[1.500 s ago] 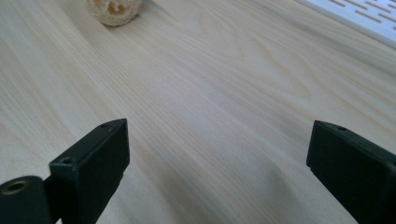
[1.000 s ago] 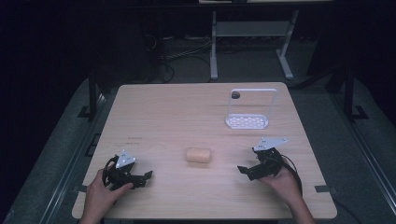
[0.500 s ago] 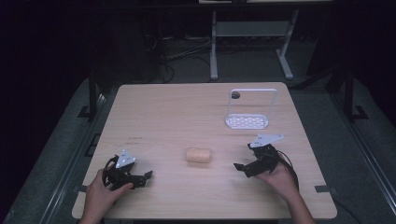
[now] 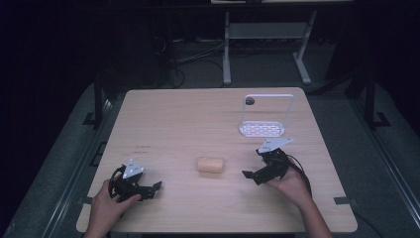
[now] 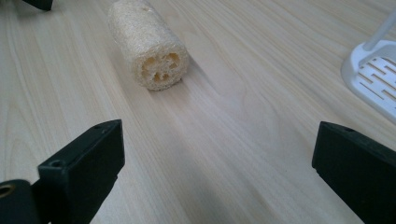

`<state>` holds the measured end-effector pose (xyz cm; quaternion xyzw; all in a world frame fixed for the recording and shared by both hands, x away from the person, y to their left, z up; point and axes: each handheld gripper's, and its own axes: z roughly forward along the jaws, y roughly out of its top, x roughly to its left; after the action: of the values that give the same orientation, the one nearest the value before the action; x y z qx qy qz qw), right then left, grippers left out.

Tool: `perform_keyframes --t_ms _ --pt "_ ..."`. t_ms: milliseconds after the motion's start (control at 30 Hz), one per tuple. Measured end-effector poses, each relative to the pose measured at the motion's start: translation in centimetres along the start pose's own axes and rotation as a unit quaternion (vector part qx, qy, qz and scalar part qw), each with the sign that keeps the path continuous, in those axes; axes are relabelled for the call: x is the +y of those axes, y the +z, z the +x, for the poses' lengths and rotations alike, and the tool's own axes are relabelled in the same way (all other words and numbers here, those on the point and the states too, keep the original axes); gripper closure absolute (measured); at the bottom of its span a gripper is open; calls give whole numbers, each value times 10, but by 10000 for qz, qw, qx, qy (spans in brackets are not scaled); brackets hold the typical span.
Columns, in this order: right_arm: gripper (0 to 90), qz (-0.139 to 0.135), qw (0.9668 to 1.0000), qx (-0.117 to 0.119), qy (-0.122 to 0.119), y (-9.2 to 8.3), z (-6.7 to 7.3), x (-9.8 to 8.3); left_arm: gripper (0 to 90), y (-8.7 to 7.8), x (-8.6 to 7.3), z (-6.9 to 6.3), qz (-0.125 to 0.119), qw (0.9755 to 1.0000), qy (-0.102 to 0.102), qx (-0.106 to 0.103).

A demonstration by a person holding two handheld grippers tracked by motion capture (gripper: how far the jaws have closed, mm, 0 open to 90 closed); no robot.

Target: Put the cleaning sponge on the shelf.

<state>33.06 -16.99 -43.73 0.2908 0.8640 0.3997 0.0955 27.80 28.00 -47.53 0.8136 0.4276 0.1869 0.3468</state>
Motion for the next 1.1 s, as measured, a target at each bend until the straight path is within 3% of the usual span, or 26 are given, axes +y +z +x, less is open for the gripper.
perform_keyframes --t_ms 1100 --pt "25 -28 9990 318 -305 22 3 36 128 0 0 0 -1 10000 -1 0"
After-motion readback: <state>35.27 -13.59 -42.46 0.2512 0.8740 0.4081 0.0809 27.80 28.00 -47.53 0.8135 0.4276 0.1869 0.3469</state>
